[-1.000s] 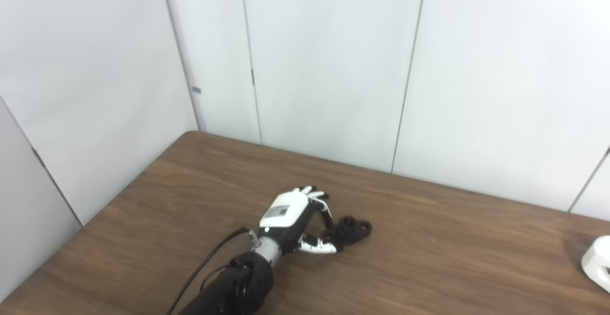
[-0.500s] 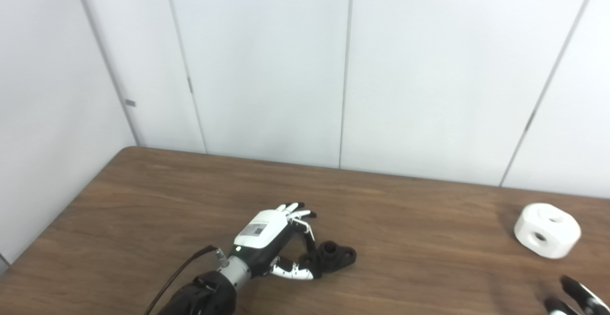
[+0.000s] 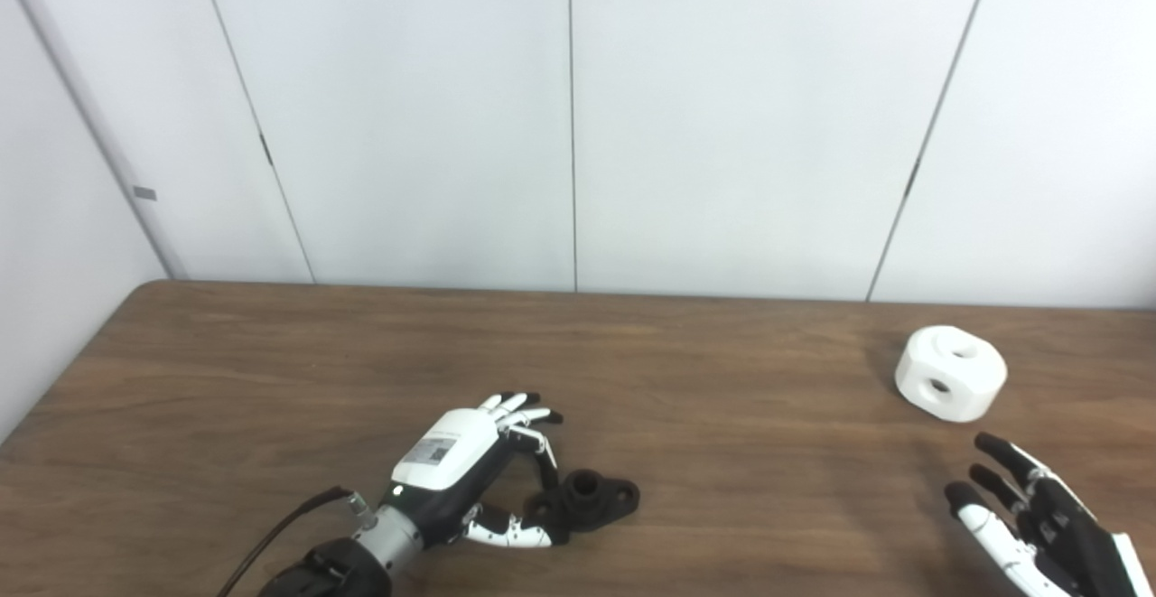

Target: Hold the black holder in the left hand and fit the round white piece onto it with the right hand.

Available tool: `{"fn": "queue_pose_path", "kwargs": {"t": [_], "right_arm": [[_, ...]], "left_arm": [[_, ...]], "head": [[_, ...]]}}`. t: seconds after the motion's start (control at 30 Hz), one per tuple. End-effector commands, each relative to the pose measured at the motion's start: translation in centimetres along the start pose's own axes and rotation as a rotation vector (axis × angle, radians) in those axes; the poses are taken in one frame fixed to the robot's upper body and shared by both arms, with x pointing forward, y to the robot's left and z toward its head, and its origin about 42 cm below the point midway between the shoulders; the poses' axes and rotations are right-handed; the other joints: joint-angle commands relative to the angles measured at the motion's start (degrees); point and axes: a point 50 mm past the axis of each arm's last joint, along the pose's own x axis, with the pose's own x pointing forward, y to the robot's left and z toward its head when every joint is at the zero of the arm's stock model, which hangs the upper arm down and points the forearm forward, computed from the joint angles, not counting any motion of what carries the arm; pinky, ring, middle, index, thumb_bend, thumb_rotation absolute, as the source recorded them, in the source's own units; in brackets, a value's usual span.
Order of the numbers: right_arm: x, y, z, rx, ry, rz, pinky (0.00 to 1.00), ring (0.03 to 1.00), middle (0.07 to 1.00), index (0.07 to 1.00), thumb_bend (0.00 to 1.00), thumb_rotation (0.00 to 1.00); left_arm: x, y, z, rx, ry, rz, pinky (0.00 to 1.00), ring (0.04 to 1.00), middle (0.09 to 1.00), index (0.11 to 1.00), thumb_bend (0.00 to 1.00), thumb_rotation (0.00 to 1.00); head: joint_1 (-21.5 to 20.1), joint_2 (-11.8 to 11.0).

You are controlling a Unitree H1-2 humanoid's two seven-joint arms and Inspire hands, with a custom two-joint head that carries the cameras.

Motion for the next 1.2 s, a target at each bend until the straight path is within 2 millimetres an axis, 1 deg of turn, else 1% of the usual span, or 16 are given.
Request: {"fn": "queue_pose_path", "kwargs": {"t": [0.0,0.03,0.1,0.13,0.2,0.37,0.4,0.47,0.57,0.73,0.83,0.93,1.0,1.07,1.1,1.17], "right_arm": [[-0.7,0.0,1.3,-0.021,-0.088,-0.022,0.64,0.815,0.853,0.755,0.55,0.35],[-0.8,-0.1,1.4,-0.031,-0.097,-0.028,0.64,0.806,0.845,0.753,0.56,0.35],[-0.8,-0.4,1.8,-0.043,-0.125,-0.057,0.62,0.785,0.819,0.739,0.57,0.35],[-0.8,-0.8,2.1,-0.057,-0.15,-0.083,0.57,0.744,0.788,0.726,0.6,0.35],[-0.6,-1.3,2.9,-0.091,-0.194,-0.141,0.54,0.703,0.776,0.706,0.58,0.33],[0.7,-3.5,5.3,-0.219,-0.323,-0.232,0.53,0.74,0.802,0.719,0.56,0.32],[1.0,-3.9,5.9,-0.268,-0.333,-0.243,0.54,0.752,0.808,0.729,0.56,0.34],[1.6,-4.7,7.2,-0.346,-0.349,-0.239,0.6,0.789,0.832,0.78,0.65,0.42],[2.4,-5.3,8.9,-0.42,-0.364,-0.219,0.69,0.824,0.859,0.82,0.68,0.39],[3.6,-6.7,10.7,-0.573,-0.327,-0.201,0.71,0.885,0.916,0.876,0.82,0.51],[4.9,-7.4,10.7,-0.617,-0.289,-0.188,0.77,0.934,0.952,0.896,0.87,0.5],[6.8,-8.0,10.6,-0.715,-0.255,-0.176,0.81,0.965,0.969,0.925,0.95,0.57],[8.4,-8.1,10.6,-0.776,-0.223,-0.164,0.83,0.981,0.98,0.936,0.98,0.59],[9.8,-8.1,10.6,-0.818,-0.194,-0.146,0.81,0.991,0.995,0.942,0.99,0.58],[10.6,-7.9,10.7,-0.84,-0.179,-0.134,0.74,0.993,0.998,0.94,0.99,0.56],[12.0,-7.7,10.9,-0.866,-0.15,-0.117,0.69,0.995,1.0,0.94,0.99,0.55]], "left_arm": [[0.0,0.1,0.4,0.0,-0.038,0.005,1.0,0.971,0.877,0.48,0.52,0.05],[-0.1,0.1,0.4,-0.001,-0.036,-0.001,1.0,0.973,0.878,0.48,0.52,0.05],[-0.3,0.2,0.4,-0.005,-0.031,-0.013,1.0,0.974,0.882,0.48,0.52,0.05],[-0.4,0.3,0.4,-0.007,-0.03,-0.018,1.0,0.976,0.885,0.481,0.52,0.05],[-0.6,0.3,0.1,-0.007,-0.03,-0.017,1.0,0.973,0.884,0.481,0.52,0.05],[-1.2,0.5,-0.8,-0.013,-0.029,-0.013,1.0,0.982,0.881,0.481,0.52,0.05],[-1.3,0.5,-0.9,-0.01,-0.022,-0.02,1.0,0.986,0.884,0.481,0.52,0.05],[-1.4,0.5,-1.2,-0.008,-0.015,-0.033,1.0,0.99,0.892,0.482,0.52,0.05],[-1.6,0.4,-1.7,-0.012,-0.02,-0.043,1.0,0.999,0.907,0.482,0.52,0.05],[-2.0,0.2,-2.1,-0.032,-0.047,-0.019,1.0,0.987,0.891,0.481,0.51,0.05],[-2.2,0.1,-2.4,-0.034,-0.043,-0.029,1.0,0.991,0.892,0.481,0.51,0.05],[-2.3,0.0,-2.8,-0.029,-0.047,-0.039,1.0,0.995,0.898,0.481,0.51,0.04],[-2.3,-0.1,-3.1,-0.032,-0.052,-0.046,1.0,0.995,0.898,0.481,0.51,0.05],[-2.2,-0.2,-3.4,-0.041,-0.054,-0.05,1.0,0.996,0.895,0.481,0.51,0.05],[-2.2,-0.2,-3.6,-0.046,-0.057,-0.051,1.0,0.993,0.893,0.481,0.51,0.05],[-2.2,-0.2,-4.0,-0.061,-0.064,-0.046,1.0,0.989,0.891,0.481,0.51,0.05]], "head": [[-0.8,-0.4],[-1.0,-0.5],[-3.9,-0.8],[-4.2,-0.8],[-6.9,-1.6],[-10.9,-3.2],[-11.8,-3.4],[-13.3,-3.9],[-15.5,-5.0],[-19.1,-6.3],[-21.9,-7.1],[-23.3,-7.6],[-25.6,-8.5],[-27.0,-8.9],[-27.7,-9.1],[-28.4,-9.2]]}}
